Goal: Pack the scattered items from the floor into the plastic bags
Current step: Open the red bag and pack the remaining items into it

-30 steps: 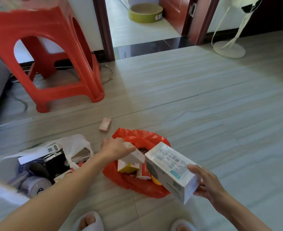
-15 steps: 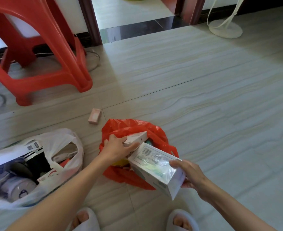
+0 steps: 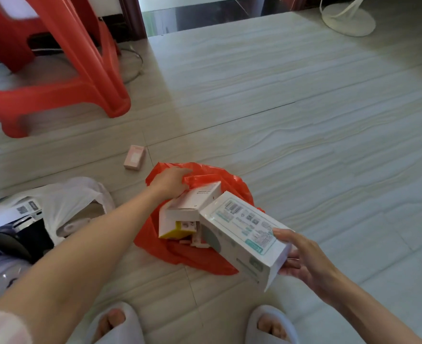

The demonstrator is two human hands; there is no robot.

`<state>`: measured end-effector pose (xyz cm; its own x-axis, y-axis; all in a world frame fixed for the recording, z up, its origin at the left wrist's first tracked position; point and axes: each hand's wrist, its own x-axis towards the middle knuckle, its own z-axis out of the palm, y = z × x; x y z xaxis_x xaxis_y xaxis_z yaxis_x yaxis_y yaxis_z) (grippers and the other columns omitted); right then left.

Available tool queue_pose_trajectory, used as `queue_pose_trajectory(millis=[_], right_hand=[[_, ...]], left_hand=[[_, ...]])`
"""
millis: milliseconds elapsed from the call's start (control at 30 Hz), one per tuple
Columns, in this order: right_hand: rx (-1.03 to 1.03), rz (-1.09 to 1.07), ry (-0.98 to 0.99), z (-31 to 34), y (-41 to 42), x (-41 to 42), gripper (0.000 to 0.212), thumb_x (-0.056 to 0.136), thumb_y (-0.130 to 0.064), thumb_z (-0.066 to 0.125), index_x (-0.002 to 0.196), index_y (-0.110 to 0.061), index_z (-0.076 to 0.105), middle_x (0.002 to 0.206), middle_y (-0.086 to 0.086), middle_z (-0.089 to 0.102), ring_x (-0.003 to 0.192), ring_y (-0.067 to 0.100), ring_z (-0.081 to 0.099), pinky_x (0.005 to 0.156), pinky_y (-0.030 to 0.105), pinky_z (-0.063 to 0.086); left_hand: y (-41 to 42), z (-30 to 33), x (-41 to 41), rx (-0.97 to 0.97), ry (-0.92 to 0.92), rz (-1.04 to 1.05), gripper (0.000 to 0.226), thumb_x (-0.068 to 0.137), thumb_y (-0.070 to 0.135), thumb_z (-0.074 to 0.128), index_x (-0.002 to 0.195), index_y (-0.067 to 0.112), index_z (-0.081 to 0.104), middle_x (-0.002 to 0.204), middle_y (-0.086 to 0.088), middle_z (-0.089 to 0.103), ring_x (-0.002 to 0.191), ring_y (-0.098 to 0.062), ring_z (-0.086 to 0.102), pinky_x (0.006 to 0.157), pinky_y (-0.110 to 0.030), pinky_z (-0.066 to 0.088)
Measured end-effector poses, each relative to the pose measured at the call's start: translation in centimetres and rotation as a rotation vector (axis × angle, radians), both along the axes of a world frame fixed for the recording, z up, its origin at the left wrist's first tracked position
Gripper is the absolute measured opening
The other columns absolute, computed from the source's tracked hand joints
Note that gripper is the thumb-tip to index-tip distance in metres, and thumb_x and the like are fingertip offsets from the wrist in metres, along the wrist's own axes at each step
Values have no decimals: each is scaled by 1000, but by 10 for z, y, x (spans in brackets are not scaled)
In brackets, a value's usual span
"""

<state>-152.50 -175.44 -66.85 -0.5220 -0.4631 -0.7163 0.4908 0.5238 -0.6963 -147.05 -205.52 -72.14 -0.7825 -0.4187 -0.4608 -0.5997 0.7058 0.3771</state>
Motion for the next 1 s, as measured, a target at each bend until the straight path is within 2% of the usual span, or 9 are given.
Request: queue_pose_trajectory(millis=[133,300,400,500,567,667,800,867,1000], right_hand=[[-74,12,-37,7,-1,-9,64,49,-55,63,105,-25,63,95,12,74,84,27,69,75,38,53],[-86,31,-84,18,-28,-20,53,55,-50,66,101,-25,65,95,17,73,88,32,69,84,43,54],[-11,33,-83,24,-60,-12,41,65,-47,69,96,-21,63,95,18,70,87,32,68,77,38,56],[58,53,-68,24,-88,1,23,78,-41,65,87,-21,57,91,12,66,82,26,65,83,43,53],[96,-3,-104,22,-97,5,21,81,-40,62,87,-21,55,87,8,63,80,23,63,82,43,52],[141,-136,-211,16,-100,7,25,81,-44,61,89,-22,54,90,8,62,80,22,60,68,34,50],[56,-372,-363,9,-114,14,25,82,-39,64,86,-16,55,86,9,62,77,23,63,70,40,54],[-27,-425,-376,4,-125,16,25,85,-36,63,87,-12,57,86,10,62,83,24,64,74,41,56],[-122,-420,-295,-13,-148,13,27,92,-21,52,116,-9,55,117,13,62,104,26,61,90,36,51]], left_hand=[[4,-12,-7,-81,87,163,19,89,20,54,102,17,68,105,-5,68,85,-19,58,68,-31,47],[-11,10,-4,70,250,252,20,87,13,58,103,9,69,104,-5,68,94,-19,59,83,-28,44],[-16,39,-2,-9,313,183,19,86,11,58,101,7,70,99,-7,68,96,-20,60,76,-21,36],[-19,59,-5,-105,376,138,21,84,7,56,99,8,70,100,-9,69,97,-25,62,73,-21,35],[-20,65,-6,-85,386,81,20,83,6,56,98,9,69,98,-10,70,92,-25,63,72,-22,38],[-21,65,-1,-139,291,25,18,87,15,56,102,16,66,101,-5,67,93,-25,61,71,-27,36],[-20,61,6,-167,233,-35,16,89,22,56,101,17,65,99,-7,67,96,-26,60,75,-31,37],[-16,64,4,-150,296,-19,16,89,19,54,101,17,63,98,-5,66,92,-24,59,68,-27,33],[-9,76,-3,-90,444,29,15,89,15,53,101,12,63,92,-2,61,81,-13,50,53,-2,32]])
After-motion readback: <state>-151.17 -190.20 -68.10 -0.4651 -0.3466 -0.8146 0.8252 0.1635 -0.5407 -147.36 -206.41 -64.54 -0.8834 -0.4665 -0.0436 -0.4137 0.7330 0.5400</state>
